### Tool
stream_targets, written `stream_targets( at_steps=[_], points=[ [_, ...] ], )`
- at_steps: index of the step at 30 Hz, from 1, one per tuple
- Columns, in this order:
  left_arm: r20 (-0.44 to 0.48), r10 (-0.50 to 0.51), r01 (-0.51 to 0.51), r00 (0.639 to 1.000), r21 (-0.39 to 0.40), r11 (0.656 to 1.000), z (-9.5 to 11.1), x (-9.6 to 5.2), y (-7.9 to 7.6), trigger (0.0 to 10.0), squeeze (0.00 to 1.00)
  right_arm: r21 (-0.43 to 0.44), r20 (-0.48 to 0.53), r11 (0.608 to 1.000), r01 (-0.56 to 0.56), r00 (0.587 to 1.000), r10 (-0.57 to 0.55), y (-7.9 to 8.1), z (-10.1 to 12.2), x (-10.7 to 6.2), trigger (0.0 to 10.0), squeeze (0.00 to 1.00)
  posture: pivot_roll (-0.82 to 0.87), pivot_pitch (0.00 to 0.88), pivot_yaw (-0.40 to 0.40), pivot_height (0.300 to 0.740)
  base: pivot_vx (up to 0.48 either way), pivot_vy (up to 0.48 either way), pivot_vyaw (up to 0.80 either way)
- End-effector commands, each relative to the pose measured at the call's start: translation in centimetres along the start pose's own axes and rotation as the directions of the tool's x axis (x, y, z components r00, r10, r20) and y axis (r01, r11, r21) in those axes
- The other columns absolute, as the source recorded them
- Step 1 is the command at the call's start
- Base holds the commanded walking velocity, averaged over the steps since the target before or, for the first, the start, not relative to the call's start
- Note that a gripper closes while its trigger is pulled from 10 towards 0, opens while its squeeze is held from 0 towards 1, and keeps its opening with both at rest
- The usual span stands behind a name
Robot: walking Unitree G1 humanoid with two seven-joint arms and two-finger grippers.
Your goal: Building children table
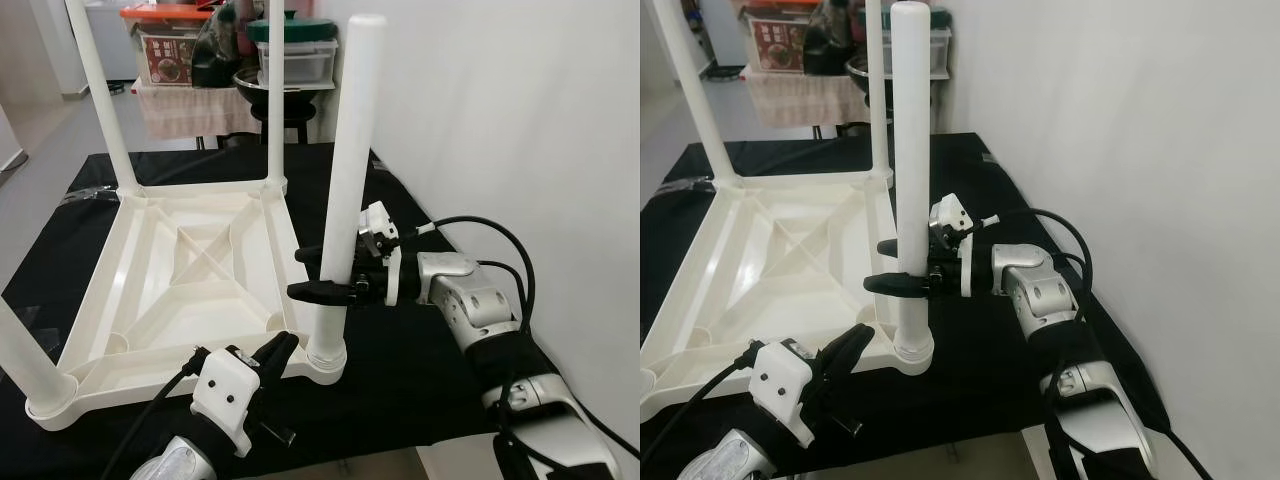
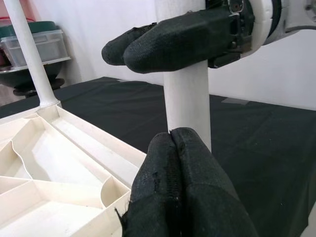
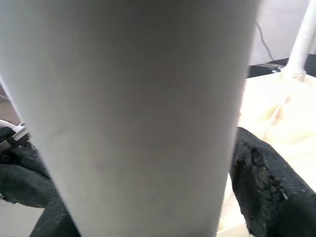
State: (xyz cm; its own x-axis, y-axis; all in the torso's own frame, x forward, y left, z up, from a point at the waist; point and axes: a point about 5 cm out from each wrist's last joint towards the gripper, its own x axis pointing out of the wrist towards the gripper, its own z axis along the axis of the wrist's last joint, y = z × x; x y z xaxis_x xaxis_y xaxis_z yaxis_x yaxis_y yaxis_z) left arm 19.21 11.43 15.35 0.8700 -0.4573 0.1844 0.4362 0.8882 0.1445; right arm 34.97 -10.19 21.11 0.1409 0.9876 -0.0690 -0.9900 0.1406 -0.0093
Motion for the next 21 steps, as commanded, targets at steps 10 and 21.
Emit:
stream_targets(
  at_steps=[10, 21],
  points=[
    [-0.01, -0.008, 0.008, 1.0, 0.001, 1.0, 0.0, -0.2, -0.3, 10.0, 0.0, -0.003, 0.09, 0.997, 0.071, 0.993, -0.07, 0.2, -0.3, -1.5, 0.0, 0.0, 0.05, 0.023, -0.071, 0.74, 0.0, 0.0, 0.0],
    [-0.009, -0.004, 0.004, 1.0, 0.007, 1.0, 0.1, -0.4, 0.2, 10.0, 0.0, 0.172, -0.024, 0.66, 0.732, 0.673, -0.74, 6.8, -6.2, 2.3, 0.0, 0.0, 0.02, 0.042, -0.056, 0.74, 0.0, 0.0, 0.0]
  ],
)
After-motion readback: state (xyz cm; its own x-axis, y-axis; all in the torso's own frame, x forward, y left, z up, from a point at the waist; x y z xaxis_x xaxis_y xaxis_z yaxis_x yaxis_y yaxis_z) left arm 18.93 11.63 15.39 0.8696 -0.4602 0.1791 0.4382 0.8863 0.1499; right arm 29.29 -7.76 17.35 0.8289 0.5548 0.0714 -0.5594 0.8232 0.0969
